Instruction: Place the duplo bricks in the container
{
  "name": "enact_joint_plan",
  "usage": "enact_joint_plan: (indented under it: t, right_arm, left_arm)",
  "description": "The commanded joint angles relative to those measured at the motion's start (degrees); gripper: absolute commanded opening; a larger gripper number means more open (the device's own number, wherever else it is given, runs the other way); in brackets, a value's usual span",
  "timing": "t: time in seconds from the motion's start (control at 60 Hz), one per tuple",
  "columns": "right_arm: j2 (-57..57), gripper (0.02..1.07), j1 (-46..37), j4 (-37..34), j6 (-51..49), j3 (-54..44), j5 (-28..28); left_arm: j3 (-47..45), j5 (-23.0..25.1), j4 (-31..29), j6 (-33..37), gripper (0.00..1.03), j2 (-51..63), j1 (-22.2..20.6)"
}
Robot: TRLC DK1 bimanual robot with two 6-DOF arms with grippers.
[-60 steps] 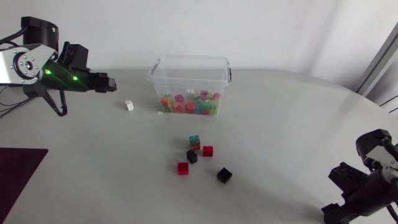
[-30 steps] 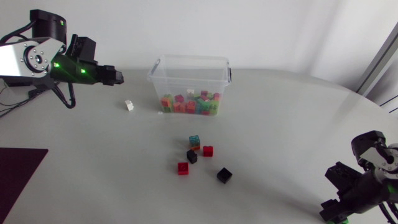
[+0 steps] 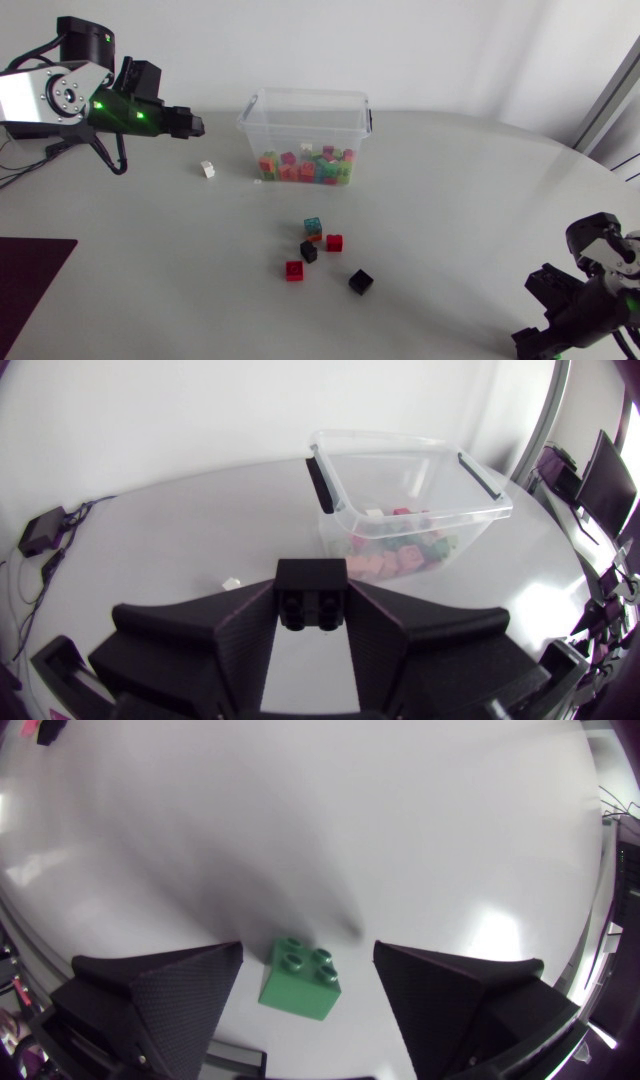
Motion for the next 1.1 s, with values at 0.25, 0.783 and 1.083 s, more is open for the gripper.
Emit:
enact_joint_plan:
  t: [0.25,0.783,1.083]
  right_arm:
    - [-0.7,0.93,-1.1,-1.3,2.4,-0.6,0.6]
    - [-7.5,0.47,0.8,-5.1,5.2,1.9,0.0]
    - [-5.5,0.47,13.7,-8.5,13.8,15.0,-2.1]
  left_arm:
    - [3.0,0.3,1.7,-1.0,0.34,2.3,-0.6]
    - [5.2,0.3,2.4,-1.2,0.34,3.6,-1.1]
    - [11.6,0.1,2.3,-3.2,0.34,6.9,-3.4]
